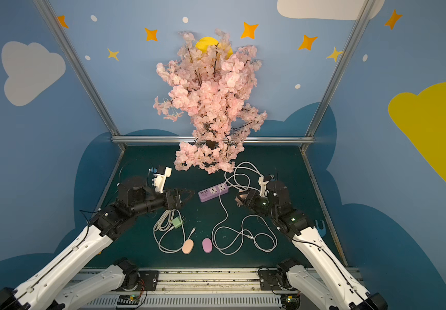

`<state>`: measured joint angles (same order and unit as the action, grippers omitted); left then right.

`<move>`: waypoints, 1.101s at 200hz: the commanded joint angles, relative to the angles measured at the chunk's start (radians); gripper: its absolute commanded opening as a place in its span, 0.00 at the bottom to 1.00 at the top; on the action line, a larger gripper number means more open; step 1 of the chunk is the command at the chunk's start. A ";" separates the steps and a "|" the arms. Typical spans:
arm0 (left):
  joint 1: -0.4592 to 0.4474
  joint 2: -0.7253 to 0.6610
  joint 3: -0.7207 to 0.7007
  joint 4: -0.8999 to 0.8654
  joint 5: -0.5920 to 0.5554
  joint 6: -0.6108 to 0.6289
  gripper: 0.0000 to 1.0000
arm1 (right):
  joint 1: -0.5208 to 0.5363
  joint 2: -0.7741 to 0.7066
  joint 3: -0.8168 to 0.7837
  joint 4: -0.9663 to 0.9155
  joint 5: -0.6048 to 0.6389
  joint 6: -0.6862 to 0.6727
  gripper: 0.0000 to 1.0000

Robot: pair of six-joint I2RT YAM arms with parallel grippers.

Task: Charge the bluetooth headset
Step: Pick up the plug from the center of the board.

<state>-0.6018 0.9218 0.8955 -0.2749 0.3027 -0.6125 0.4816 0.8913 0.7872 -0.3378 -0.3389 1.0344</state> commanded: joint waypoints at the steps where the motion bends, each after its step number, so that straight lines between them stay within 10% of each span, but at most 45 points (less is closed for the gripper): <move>1: -0.104 0.001 -0.020 0.072 -0.060 0.043 1.00 | 0.003 0.009 0.044 0.122 -0.075 0.109 0.02; 59: -0.406 0.060 -0.093 0.278 -0.319 0.287 0.89 | 0.005 -0.021 0.078 0.106 -0.089 0.165 0.04; 220: -0.448 0.437 0.095 0.596 -0.418 0.178 0.70 | 0.040 0.010 0.038 0.234 -0.110 0.279 0.05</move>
<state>-1.0466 1.3270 0.9474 0.2817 -0.1062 -0.4358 0.5152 0.8993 0.8330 -0.1631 -0.4358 1.3018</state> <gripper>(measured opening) 0.723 0.441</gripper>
